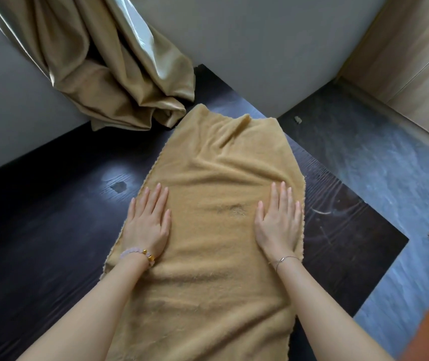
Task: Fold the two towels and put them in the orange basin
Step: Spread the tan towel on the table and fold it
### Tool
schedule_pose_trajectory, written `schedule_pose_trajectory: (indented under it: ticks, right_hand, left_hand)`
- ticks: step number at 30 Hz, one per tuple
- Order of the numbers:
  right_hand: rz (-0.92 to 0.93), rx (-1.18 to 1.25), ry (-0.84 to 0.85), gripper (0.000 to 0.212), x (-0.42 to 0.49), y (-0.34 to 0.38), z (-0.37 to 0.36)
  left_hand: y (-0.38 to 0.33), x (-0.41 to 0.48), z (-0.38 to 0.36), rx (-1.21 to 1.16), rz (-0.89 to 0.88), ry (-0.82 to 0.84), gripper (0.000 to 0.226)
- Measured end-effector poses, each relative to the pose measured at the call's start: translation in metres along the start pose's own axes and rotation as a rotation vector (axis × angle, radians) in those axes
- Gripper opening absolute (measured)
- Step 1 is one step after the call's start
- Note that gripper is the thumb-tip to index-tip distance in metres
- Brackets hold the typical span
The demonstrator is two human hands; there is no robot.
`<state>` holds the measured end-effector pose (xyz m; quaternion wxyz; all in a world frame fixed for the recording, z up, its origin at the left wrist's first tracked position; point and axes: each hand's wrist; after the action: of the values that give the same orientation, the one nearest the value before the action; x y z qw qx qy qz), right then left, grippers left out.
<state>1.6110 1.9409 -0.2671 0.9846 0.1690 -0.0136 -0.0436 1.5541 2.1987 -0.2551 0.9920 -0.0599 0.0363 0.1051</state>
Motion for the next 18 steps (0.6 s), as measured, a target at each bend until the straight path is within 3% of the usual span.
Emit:
schedule_pose_trajectory:
  ticks: [4,7,11,14,18]
  right_hand:
    - [0.005,0.085,-0.132,0.052,0.006,0.002,0.009]
    - [0.165,0.168,-0.238,0.036,0.030,0.013,0.017]
    - [0.297,0.169,-0.120,0.037,0.093,0.028,0.010]
    - [0.197,0.112,-0.067,0.041,0.133,0.026,0.007]
    - [-0.085,0.137,-0.104,0.043,0.167,0.017,0.021]
  left_hand:
    - [0.000,0.000,-0.001,0.020,-0.006,-0.012,0.063]
    - [0.001,0.000,0.000,0.031,-0.010,-0.032,0.061]
    - [0.000,0.000,-0.001,0.031,-0.019,-0.047,0.059]
    - [0.001,0.001,-0.002,0.027,-0.025,-0.058,0.058]
    - [0.001,0.002,-0.002,0.030,-0.029,-0.068,0.057]
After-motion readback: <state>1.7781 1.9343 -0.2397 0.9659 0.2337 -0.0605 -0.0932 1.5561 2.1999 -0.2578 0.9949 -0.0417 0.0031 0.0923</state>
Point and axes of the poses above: each hand's wrist, its own x-axis towards the middle knuckle, its own z-axis out of the back of the hand, y = z × x, and after that the axes turned 5 degrees about x, right-handed
